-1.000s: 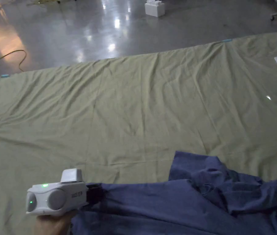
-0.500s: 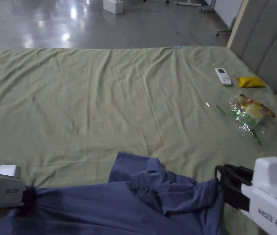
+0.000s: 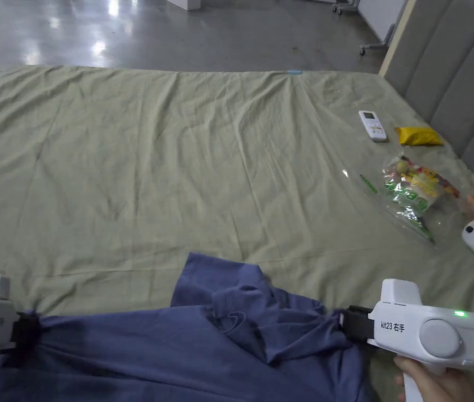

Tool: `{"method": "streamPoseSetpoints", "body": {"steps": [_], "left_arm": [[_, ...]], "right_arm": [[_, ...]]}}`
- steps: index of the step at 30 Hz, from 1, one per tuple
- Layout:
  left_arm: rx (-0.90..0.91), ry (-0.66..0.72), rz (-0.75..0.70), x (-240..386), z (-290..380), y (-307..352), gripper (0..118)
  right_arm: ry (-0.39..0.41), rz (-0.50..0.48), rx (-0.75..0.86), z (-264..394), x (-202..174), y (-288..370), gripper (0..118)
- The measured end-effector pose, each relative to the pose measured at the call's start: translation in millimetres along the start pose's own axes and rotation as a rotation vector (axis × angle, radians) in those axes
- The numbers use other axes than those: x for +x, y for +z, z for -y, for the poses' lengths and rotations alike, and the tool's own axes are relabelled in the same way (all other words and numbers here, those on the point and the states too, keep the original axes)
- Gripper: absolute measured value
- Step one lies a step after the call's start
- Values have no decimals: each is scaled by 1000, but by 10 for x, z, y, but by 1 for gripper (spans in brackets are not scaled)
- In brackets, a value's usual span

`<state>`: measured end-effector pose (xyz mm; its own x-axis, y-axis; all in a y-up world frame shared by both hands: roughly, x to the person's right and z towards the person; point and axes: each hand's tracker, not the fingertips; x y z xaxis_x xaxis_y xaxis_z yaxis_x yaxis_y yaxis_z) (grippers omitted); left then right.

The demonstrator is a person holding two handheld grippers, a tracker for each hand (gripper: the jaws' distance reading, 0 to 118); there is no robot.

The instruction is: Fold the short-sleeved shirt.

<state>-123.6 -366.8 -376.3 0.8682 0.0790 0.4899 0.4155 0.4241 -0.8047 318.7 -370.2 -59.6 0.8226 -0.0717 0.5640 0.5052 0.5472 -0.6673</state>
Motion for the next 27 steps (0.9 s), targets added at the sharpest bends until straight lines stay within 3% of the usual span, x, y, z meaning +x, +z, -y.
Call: {"method": "streamPoseSetpoints", "body": {"steps": [2,3,5,7,10,15,20,27], "left_arm": [[8,-1,-7,10,11,2,7],[16,-6,-14,27,22,8,7],[41,-18,-34,67,91,30,7],[84,-4,-18,37,122,139,7],[270,143,141,-126,206,669,5],[555,102,199,-277,424,2129,5],[836,10,143,-327,525,3545,5],[1083,8,48,-342,288,4829,5]], "right_arm": [[40,22,43,27,-62,41,40],[40,-17,50,39,-94,58,34],[26,-17,51,15,-126,94,7],[2,-33,99,8,-111,197,5],[-31,-81,242,-78,-118,709,5],[-70,-189,479,-362,-184,1812,5],[7,-211,730,-729,-353,2803,5],[31,-270,958,-1463,-563,3796,5]]}}
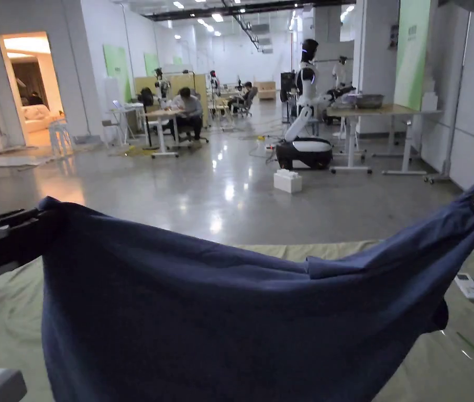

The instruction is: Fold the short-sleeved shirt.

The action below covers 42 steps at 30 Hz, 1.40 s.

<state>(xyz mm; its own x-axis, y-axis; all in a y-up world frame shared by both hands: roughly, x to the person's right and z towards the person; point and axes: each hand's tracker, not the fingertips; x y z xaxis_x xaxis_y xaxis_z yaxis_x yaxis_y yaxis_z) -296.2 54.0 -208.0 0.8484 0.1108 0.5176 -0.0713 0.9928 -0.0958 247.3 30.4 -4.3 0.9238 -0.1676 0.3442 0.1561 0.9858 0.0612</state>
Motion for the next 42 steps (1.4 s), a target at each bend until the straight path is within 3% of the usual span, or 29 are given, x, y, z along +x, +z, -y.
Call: {"method": "streamPoseSetpoints", "body": {"steps": [6,13,21,29,35,37,39,42], "left_arm": [[157,-4,-41,30,-728,189,5],[219,7,-69,3,-1115,78,5],[224,7,-78,48,-1181,-189,5],[201,-9,-77,81,-1144,-499,5],[189,-10,-106,104,-1027,-954,5],[173,-35,-187,145,-984,-1149,5],[171,-24,-167,147,-930,-1362,5],[140,-12,-171,148,-842,-1648,5]], "right_arm": [[106,31,190,-966,-257,53,5],[142,81,242,-1530,-312,36,5],[189,134,257,-1598,-352,8,5],[186,153,240,-1528,-293,-180,5],[173,173,223,-1463,-250,-603,5],[178,168,212,-1418,-272,-755,5],[262,197,251,-1344,-335,-928,5],[248,196,207,-1261,-342,-1260,5]]}}
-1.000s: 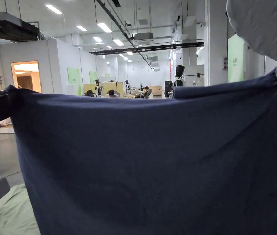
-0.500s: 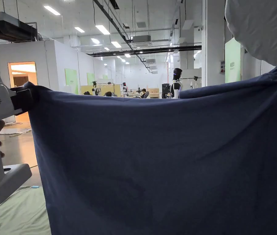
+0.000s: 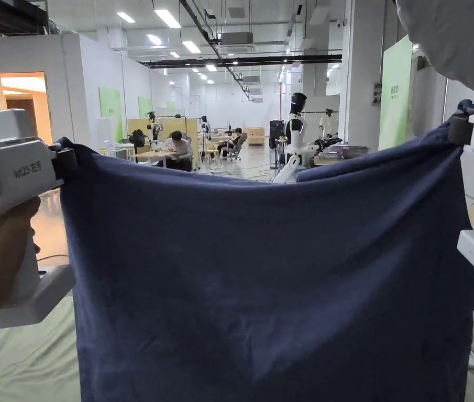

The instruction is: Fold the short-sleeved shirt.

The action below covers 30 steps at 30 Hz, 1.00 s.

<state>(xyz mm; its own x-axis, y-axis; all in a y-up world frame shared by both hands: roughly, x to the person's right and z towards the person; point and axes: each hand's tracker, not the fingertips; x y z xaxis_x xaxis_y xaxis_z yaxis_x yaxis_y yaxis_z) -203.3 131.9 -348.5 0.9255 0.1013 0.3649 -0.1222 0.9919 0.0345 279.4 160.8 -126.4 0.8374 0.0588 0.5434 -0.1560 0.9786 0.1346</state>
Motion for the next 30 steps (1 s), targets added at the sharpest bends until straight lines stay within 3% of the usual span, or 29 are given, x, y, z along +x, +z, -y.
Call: {"method": "streamPoseSetpoints", "body": {"steps": [8,11,14,17,20,24,30], "left_arm": [[-62,-27,-35,12,314,-750,5],[-73,-43,-48,-1,495,-1033,5],[-63,19,-54,-38,583,-1169,5],[-95,-26,-86,-16,661,-1260,5],[-105,-37,-91,3,737,-1304,5],[-104,6,-56,4,842,-1375,5],[-199,-4,-5,5,1425,-1217,5]], "right_arm": [[51,19,-32,410,-244,-651,5],[106,50,-34,609,-366,-867,5],[92,57,-47,723,-457,-998,5],[105,38,-69,771,-527,-1097,5],[192,64,-86,831,-595,-1176,5],[55,79,-143,967,-520,-1249,5],[-19,11,-272,1641,-385,-1020,5]]}}
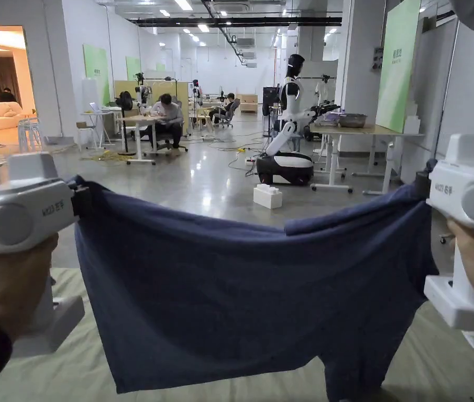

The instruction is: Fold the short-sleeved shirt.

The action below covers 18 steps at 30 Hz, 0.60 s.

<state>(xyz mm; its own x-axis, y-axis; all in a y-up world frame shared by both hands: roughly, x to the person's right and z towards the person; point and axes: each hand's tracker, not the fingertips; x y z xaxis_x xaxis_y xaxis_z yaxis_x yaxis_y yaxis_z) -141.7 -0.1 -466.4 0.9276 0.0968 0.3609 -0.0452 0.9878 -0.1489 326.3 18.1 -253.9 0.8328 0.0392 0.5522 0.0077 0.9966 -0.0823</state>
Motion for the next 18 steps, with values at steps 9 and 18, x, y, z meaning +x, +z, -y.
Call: {"method": "streamPoseSetpoints", "body": {"steps": [9,18], "left_arm": [[-142,22,183,-315,1284,1105,5],[-309,90,233,-723,2458,2834,5]], "right_arm": [[-101,-118,-57,1334,428,1139,5],[-236,-112,-255,2451,862,2684,4]]}}
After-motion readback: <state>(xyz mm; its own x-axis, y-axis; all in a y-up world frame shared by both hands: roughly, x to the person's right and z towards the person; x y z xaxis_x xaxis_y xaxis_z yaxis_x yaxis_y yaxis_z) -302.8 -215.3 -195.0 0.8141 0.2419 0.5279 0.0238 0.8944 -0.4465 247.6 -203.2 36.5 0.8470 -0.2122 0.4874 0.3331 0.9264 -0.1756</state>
